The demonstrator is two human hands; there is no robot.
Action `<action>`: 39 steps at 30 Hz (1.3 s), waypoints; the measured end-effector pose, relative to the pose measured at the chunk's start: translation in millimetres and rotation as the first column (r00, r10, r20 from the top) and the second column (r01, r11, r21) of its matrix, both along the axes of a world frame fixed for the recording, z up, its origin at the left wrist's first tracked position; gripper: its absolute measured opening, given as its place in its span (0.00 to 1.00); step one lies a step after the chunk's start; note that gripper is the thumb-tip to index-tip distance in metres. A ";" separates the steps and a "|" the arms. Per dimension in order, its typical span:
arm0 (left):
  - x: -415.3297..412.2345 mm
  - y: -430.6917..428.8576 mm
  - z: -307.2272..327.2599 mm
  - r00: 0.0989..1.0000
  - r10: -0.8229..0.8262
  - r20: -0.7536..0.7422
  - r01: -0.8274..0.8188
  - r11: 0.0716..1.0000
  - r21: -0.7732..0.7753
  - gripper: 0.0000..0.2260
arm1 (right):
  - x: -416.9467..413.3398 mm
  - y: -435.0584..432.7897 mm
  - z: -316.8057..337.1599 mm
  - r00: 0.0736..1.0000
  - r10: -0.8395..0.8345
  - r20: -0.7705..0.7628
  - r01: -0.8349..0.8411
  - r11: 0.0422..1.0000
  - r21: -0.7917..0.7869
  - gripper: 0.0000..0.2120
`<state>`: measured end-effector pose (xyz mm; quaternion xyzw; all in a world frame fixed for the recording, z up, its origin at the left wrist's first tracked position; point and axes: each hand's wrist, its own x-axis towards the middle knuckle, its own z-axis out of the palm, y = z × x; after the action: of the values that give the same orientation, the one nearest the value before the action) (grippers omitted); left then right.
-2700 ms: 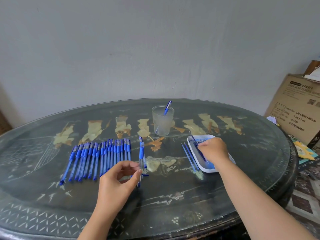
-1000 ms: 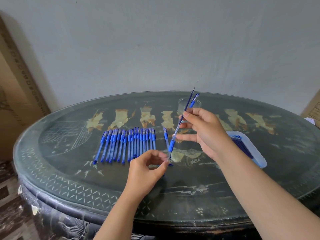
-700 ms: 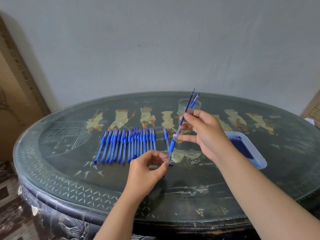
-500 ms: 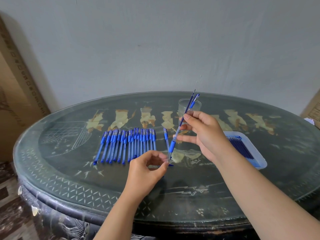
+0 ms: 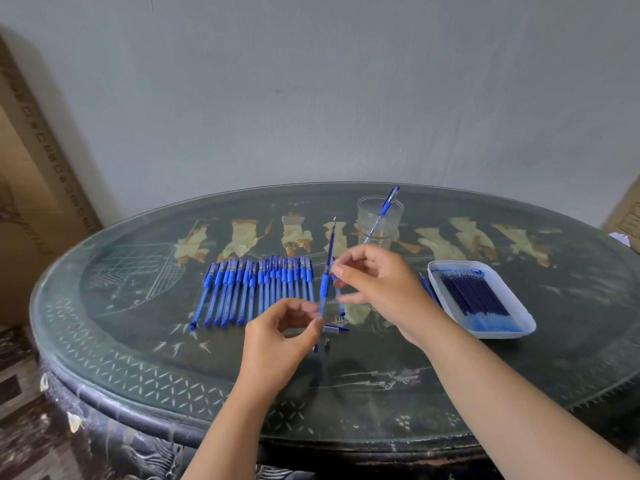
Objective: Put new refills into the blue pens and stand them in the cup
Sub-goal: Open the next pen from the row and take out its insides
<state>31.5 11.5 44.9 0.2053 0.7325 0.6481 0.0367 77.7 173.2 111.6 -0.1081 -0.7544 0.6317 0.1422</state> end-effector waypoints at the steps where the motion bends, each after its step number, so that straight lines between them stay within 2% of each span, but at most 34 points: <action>1: -1.8 -3.0 -0.7 1.000 0.021 0.002 -0.021 1.000 -0.002 0.07 | 0.5 -0.2 -2.2 1.000 0.000 0.015 0.000 1.000 -0.003 0.01; 3: -5.6 -9.4 -2.2 0.998 0.064 0.016 -0.064 0.998 0.005 0.07 | 2.2 0.1 -10.2 0.997 -0.004 0.077 -0.003 0.996 0.084 0.01; 4: -7.1 -12.3 -2.8 0.997 0.079 0.021 -0.079 0.997 0.008 0.06 | 3.3 0.1 -16.6 0.992 -0.006 0.122 -0.017 0.981 0.192 0.02; 7: -6.9 -17.5 -3.2 0.997 0.076 0.013 -0.076 0.997 0.000 0.06 | 8.0 -5.9 -38.5 0.970 -0.018 0.244 -0.109 0.861 0.497 0.03; 11: -5.2 -18.9 -3.7 0.998 0.066 -0.003 -0.066 0.998 -0.015 0.06 | 10.2 -15.3 -58.6 0.953 0.002 0.303 -0.201 0.752 0.628 0.08; 14: -6.1 -20.5 -4.1 0.998 0.057 -0.008 -0.058 0.998 -0.028 0.07 | 8.6 -18.9 -64.8 0.955 -0.009 0.296 -0.208 0.692 0.691 0.04; 15: -6.3 -21.3 -4.0 0.999 0.048 -0.010 -0.049 0.998 -0.035 0.07 | 8.6 -20.4 -63.8 0.959 -0.010 0.284 -0.197 0.698 0.689 0.03; 17: -6.6 -22.4 -3.6 0.999 0.029 -0.019 -0.030 0.998 -0.048 0.08 | 8.4 -22.0 -54.7 0.976 -0.032 0.216 -0.109 0.786 0.609 0.01; 20: -6.7 -23.2 -3.8 0.999 0.006 -0.033 -0.008 0.998 -0.067 0.09 | 7.8 -19.8 -25.6 0.994 -0.103 0.048 0.088 0.965 0.246 0.04; 22: -6.5 -23.3 -4.2 1.000 -0.010 -0.026 0.008 0.997 -0.075 0.10 | 5.2 -17.3 -6.7 0.994 -0.101 -0.031 0.102 0.994 0.025 0.06; 23: -6.2 -23.2 -4.0 1.000 -0.017 -0.024 0.015 0.997 -0.075 0.10 | 3.2 -16.2 0.9 0.994 -0.090 -0.064 0.088 0.996 -0.021 0.06; 26: -6.0 -22.4 -2.6 0.999 -0.035 -0.032 0.033 0.996 -0.079 0.10 | -3.5 -15.8 14.1 0.995 -0.036 -0.095 0.039 0.999 0.029 0.08; 30: -5.4 -21.2 -1.5 0.998 -0.051 -0.047 0.047 0.996 -0.078 0.10 | -7.9 -15.4 18.4 0.999 0.029 -0.045 -0.023 0.992 0.128 0.07; 39: -7.2 -20.4 -2.8 0.996 -0.063 -0.064 0.057 0.994 -0.091 0.09 | -10.0 -6.2 22.8 0.988 0.119 0.095 -0.139 0.960 0.244 0.06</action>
<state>24.3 -8.9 42.1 0.2471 0.7550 0.6060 0.0408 67.7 167.1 134.3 -0.0652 -0.8383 0.5348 0.0830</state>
